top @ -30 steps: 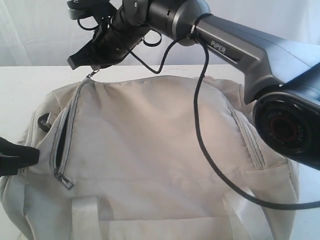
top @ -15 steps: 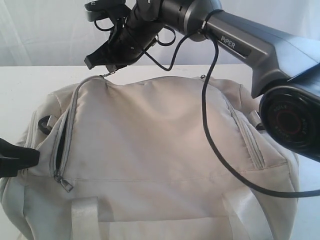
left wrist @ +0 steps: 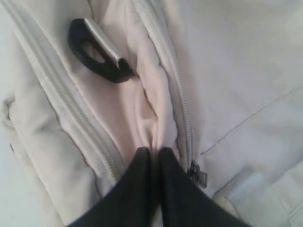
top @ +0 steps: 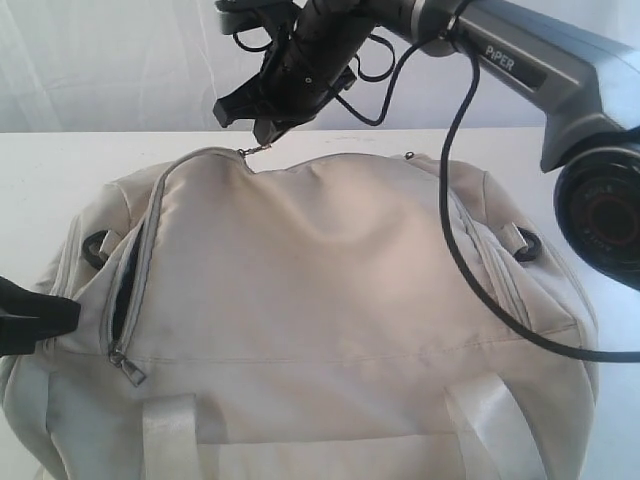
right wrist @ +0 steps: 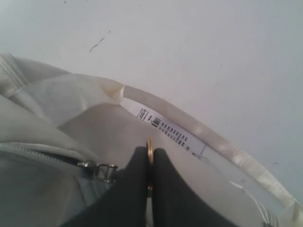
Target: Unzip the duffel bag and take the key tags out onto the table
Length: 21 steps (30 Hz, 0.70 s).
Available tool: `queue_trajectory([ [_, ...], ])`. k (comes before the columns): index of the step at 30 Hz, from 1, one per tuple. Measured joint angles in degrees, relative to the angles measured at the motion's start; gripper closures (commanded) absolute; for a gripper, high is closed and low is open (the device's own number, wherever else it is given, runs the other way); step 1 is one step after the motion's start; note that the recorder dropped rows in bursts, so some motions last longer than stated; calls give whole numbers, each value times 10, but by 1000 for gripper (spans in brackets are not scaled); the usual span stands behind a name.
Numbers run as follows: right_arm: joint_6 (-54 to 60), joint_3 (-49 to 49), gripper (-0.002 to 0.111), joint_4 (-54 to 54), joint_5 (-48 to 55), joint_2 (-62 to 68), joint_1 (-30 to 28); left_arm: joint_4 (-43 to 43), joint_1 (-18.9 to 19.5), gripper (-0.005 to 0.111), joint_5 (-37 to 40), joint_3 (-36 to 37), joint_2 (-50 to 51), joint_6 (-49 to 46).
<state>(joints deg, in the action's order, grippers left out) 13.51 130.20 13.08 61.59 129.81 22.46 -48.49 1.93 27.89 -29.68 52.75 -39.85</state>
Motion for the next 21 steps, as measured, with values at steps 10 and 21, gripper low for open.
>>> queue_trajectory([
  [10, 0, 0, 108, -19, 40, 0, -5, 2, 0, 107, 10, -12, 0, -1],
  [21, 5, 0, 108, -13, 53, 0, -12, 36, 0, 37, 74, -89, 0, -1],
])
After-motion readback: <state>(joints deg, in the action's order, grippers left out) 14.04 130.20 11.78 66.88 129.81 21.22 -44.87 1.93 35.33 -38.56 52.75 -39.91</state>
